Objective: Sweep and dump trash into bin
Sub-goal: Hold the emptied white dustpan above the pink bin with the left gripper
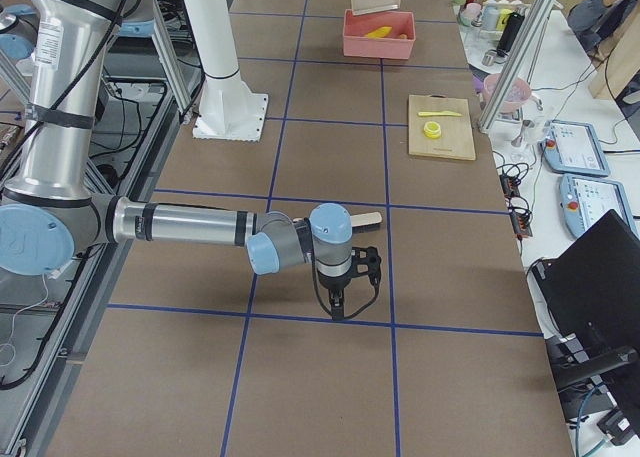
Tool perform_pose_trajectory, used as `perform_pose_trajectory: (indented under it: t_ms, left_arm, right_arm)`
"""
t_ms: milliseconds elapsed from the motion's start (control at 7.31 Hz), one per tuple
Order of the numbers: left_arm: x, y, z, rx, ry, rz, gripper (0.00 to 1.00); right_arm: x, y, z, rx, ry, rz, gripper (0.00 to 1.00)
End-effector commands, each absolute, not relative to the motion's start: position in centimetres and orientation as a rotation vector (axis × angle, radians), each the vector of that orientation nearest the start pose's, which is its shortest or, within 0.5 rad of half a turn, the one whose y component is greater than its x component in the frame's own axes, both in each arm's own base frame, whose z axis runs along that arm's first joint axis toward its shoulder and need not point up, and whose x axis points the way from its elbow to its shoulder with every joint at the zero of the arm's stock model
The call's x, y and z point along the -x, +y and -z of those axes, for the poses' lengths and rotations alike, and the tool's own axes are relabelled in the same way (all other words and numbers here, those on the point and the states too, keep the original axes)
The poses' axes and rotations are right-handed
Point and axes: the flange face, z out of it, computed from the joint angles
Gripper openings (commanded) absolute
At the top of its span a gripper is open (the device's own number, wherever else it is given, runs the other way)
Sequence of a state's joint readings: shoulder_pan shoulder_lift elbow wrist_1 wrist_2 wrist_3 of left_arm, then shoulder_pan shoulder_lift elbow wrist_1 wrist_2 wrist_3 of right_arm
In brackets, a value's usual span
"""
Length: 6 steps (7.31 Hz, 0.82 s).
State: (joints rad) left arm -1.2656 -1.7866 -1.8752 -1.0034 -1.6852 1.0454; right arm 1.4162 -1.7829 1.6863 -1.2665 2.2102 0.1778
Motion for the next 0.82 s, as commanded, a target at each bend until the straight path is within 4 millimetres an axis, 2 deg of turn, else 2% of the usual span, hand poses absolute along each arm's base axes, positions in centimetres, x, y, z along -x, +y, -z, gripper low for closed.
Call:
perform_pose_trajectory:
  t_ms: [0,137,410,547,684]
  left_arm:
    - [-4.1,-53.8,-48.6,0.016,0.127,-1.348,0.0]
    - [-3.7,-53.7,-48.3,0.01,0.125,-1.34,0.0]
    - [0.0,-52.9,-46.8,-0.037,0.108,-1.279,0.0]
    - [2.9,-52.6,-46.3,-0.053,0.103,-1.225,0.0]
    - [4.6,-52.6,-45.4,-0.086,0.089,-1.19,0.0]
  right_arm:
    - [-4.0,-41.9,-68.3,-0.031,-0.651,-0.005,1.0]
    - [-4.1,-41.8,-68.5,-0.027,-0.651,-0.007,1.0]
    - [-4.2,-41.9,-68.8,-0.025,-0.64,-0.008,1.0]
    - [-4.1,-42.1,-68.5,-0.031,-0.641,-0.005,1.0]
    - [-4.0,-42.2,-67.6,-0.044,-0.652,-0.001,1.0]
